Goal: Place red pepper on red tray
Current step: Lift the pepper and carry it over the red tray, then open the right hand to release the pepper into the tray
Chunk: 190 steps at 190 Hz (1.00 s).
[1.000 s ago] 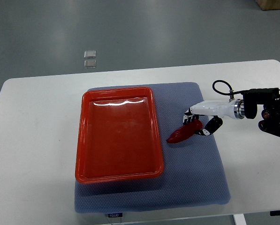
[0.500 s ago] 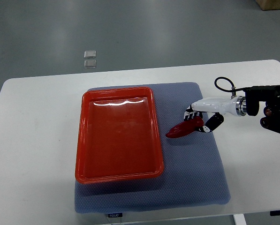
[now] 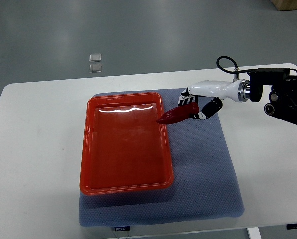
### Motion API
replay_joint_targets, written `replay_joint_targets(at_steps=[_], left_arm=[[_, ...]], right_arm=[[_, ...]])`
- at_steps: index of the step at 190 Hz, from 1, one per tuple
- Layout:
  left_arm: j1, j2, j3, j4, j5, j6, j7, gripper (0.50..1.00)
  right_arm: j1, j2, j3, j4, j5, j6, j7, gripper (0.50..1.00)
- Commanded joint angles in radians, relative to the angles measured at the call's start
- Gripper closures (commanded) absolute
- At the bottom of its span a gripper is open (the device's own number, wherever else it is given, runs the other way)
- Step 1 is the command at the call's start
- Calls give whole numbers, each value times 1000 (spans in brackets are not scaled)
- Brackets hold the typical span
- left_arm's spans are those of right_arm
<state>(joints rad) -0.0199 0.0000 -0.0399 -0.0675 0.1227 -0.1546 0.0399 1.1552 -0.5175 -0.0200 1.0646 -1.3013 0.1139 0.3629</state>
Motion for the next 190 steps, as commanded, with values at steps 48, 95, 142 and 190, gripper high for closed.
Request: replay_joint_targets(at_steps=[48, 95, 142, 190], left_arm=[[0, 0, 0, 0, 0, 1, 0, 500], [0, 0, -2, 0, 0, 0, 0, 500], [0, 0, -2, 2, 0, 0, 0, 500], [0, 0, 0, 2, 0, 0, 0, 500]], right_arm=[[38, 197, -17, -49, 14, 1, 8, 1000], [55, 364, -23, -103, 16, 3, 18, 1000], [57, 479, -55, -164, 14, 6, 27, 1000], [43, 501, -67, -198, 16, 9, 21, 838]])
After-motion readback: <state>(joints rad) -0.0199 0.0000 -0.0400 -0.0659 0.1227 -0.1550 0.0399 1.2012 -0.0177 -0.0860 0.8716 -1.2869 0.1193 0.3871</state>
